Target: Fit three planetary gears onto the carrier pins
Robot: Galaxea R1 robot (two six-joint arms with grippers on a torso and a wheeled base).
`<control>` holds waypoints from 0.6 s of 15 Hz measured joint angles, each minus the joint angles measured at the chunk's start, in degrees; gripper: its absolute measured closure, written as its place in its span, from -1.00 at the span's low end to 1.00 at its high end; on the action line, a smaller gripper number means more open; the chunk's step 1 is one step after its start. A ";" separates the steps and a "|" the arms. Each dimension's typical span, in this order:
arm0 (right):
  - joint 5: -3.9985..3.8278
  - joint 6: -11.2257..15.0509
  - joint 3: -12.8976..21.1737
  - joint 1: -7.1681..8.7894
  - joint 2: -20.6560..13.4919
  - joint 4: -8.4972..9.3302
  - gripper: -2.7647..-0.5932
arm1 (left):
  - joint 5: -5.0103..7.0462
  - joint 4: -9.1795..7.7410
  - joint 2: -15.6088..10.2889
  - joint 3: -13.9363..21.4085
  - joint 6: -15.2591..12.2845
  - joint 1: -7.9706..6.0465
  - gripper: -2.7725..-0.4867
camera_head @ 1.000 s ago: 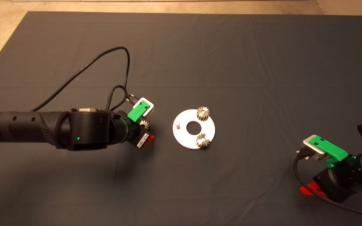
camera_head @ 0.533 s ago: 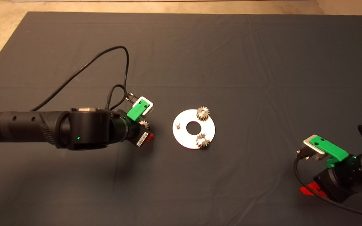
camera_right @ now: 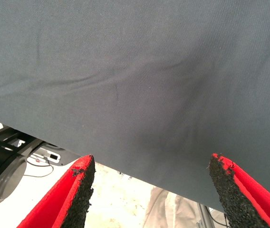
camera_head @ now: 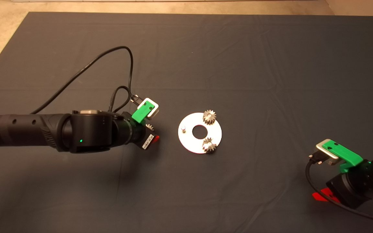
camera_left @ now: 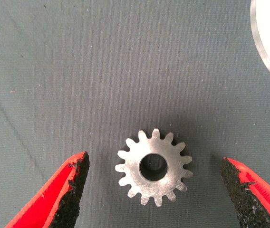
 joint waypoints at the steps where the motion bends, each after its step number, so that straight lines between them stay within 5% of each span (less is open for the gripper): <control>1: 0.00 0.00 0.00 0.00 0.00 0.00 -0.08 | -0.01 0.34 -0.02 0.00 0.01 0.40 -0.27; 7: -0.04 -0.16 0.00 0.00 -0.17 0.00 -0.08 | -0.61 1.65 -0.02 0.00 0.00 2.09 -0.17; 9: -0.04 -0.16 0.00 0.02 -0.17 0.01 -0.08 | -1.85 1.67 -0.04 -0.67 0.00 2.40 -0.14</control>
